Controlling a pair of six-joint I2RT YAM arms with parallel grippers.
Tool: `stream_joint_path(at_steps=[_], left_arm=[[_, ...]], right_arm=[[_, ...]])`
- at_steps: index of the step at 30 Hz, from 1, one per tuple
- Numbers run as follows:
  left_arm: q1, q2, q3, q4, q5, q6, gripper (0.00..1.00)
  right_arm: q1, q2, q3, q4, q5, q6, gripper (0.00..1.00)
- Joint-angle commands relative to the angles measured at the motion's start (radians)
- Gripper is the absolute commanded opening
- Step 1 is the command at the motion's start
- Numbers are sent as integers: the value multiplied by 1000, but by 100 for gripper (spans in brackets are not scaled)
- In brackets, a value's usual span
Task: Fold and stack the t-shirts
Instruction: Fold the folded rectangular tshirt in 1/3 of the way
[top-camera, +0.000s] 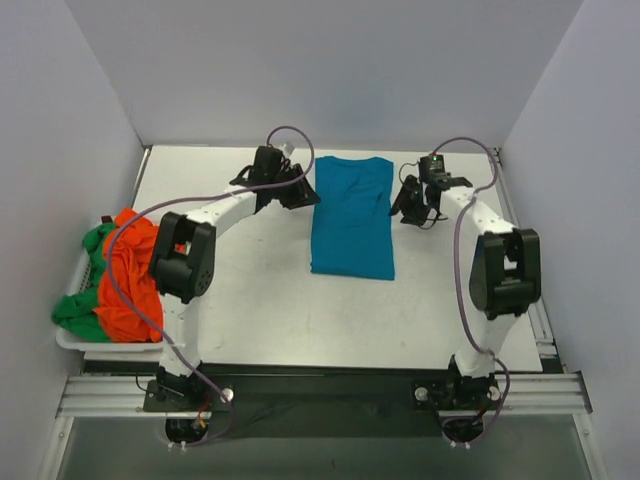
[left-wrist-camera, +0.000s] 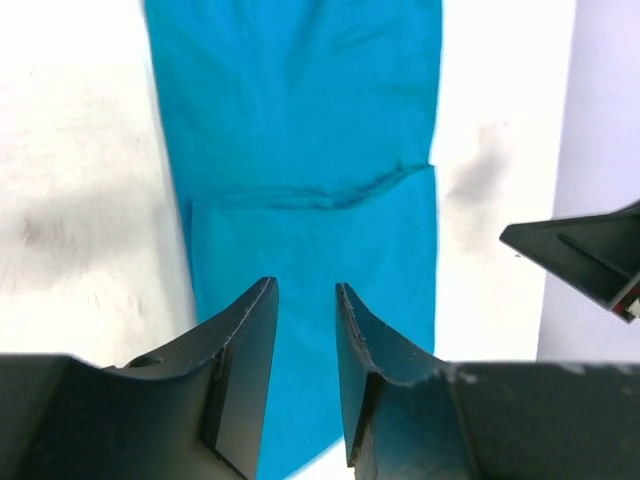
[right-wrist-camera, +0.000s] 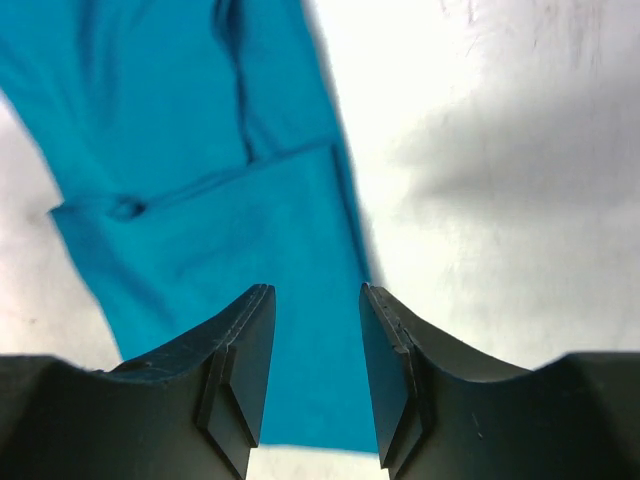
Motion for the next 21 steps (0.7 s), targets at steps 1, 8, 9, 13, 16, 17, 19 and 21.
stream_joint_path(at_steps=[1,8,9,13,16,17,19,21], left_arm=[[-21,-176,-95,-6,-6,1,40],[-136,-271,-362,97,-70,-25,32],[-148,-271,-383,109,-87,-28,29],[-179,-239,-507,161,-120,-37,22],[-202,-239,-579,195,-152,-37,20],[-208,-241,-593,195,-161,-31,20],[-234,-251,-613,178,-196,-17,18],[-253,-264,-652,178,-227,-11,17]], right_arm=[[62,-162,-78,-37,79,5,40],[177,-231,-253,10,106,35,39],[182,-220,-265,27,100,37,39],[202,-186,-354,84,90,29,38],[223,-148,-377,87,112,23,39],[232,-142,-397,87,120,26,38],[249,-140,-423,89,157,31,38],[289,-154,-465,84,191,45,38]])
